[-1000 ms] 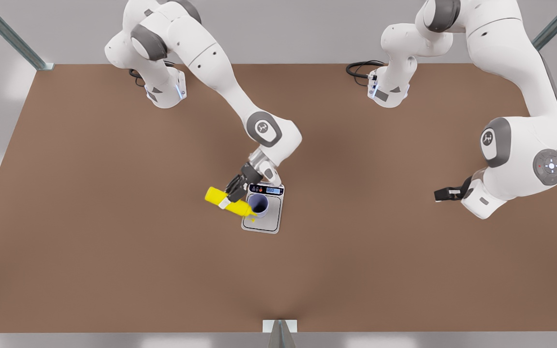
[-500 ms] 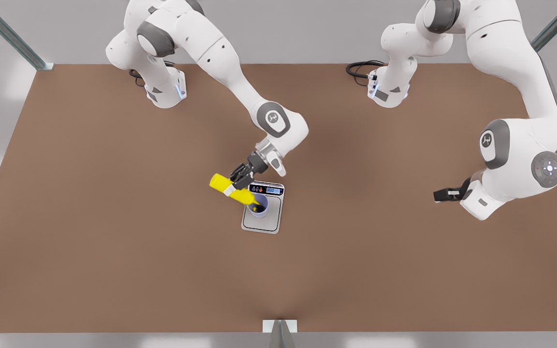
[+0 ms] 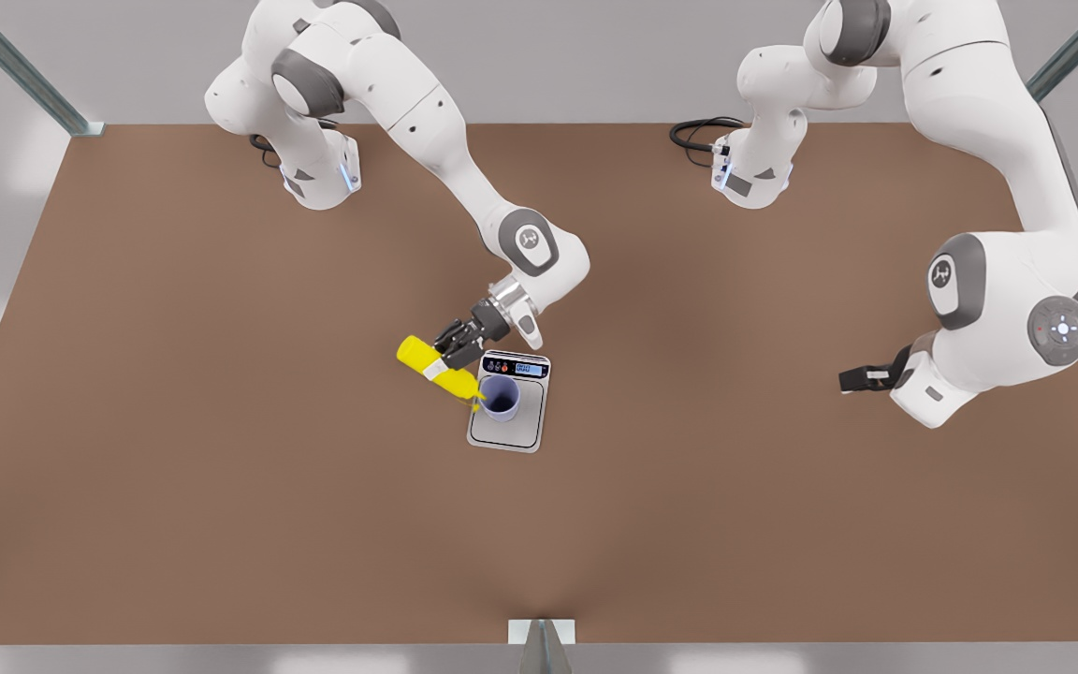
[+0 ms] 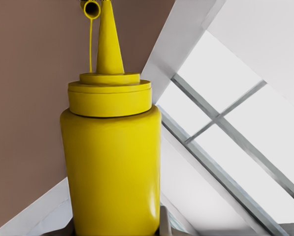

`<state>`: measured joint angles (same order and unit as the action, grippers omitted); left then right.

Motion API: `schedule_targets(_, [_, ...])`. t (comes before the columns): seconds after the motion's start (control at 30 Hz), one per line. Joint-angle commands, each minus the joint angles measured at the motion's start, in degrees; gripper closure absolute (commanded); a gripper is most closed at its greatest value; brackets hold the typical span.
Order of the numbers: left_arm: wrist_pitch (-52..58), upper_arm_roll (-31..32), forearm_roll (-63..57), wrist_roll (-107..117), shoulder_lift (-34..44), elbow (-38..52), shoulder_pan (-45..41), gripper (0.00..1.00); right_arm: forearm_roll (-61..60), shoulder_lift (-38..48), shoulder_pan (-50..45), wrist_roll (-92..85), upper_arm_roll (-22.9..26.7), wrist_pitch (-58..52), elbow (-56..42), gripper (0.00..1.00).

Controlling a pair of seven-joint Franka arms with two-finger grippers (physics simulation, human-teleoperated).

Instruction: Move cup to the weight, pick up sauce bottle, pour sauce

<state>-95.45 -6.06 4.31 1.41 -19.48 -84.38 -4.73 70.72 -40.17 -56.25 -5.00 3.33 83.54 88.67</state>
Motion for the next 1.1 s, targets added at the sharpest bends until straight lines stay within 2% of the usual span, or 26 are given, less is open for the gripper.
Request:
schedule_targets(0.0, [0.0,0.0,0.0,0.0,0.1,0.0,0.0,0.0,0.1,0.0,0.0,0.0,0.0,0.0,0.0,0.43])
schedule_targets(0.2, [0.0,0.0,0.1,0.0,-0.1,0.1,0.0,0.0,-0.9,0.7,0.6,-0.1,-0.1,0.5,-2.2,0.43])
schedule_targets(0.33, [-1.0,0.0,0.0,0.3,-0.9,0.1,-0.2,0.0,-8.2,0.9,2.5,0.3,0.0,1.7,-7.0,0.43])
schedule_targets(0.43, [-1.7,-0.2,-0.9,0.4,-0.3,0.4,-0.2,0.0,-19.4,4.7,7.1,0.2,0.1,6.5,-8.4,0.43])
schedule_targets(0.53, [-1.2,0.3,-0.6,0.0,-0.4,6.7,-0.2,0.0,-28.4,8.1,12.9,-2.6,0.0,12.1,-8.2,0.43])
schedule_targets(0.67, [-1.7,-0.2,-1.0,0.0,-0.6,7.2,0.0,0.0,-42.2,10.7,22.8,-20.2,0.2,22.6,-7.9,0.43])
schedule_targets(0.87, [-1.8,-0.6,-0.6,0.1,-0.5,8.1,0.4,0.0,-70.5,10.5,39.9,-53.3,0.1,34.3,-6.4,0.43])
schedule_targets(0.97, [-1.8,-0.6,-0.7,0.1,-0.5,8.1,0.5,0.0,-87.7,8.3,47.3,-71.6,0.2,34.4,-6.1,0.43])
schedule_targets(1.07, [-1.8,-0.6,-0.8,0.0,-0.6,8.8,0.5,0.0,-105.3,7.7,52.2,-89.0,0.2,33.4,-1.5,0.43])
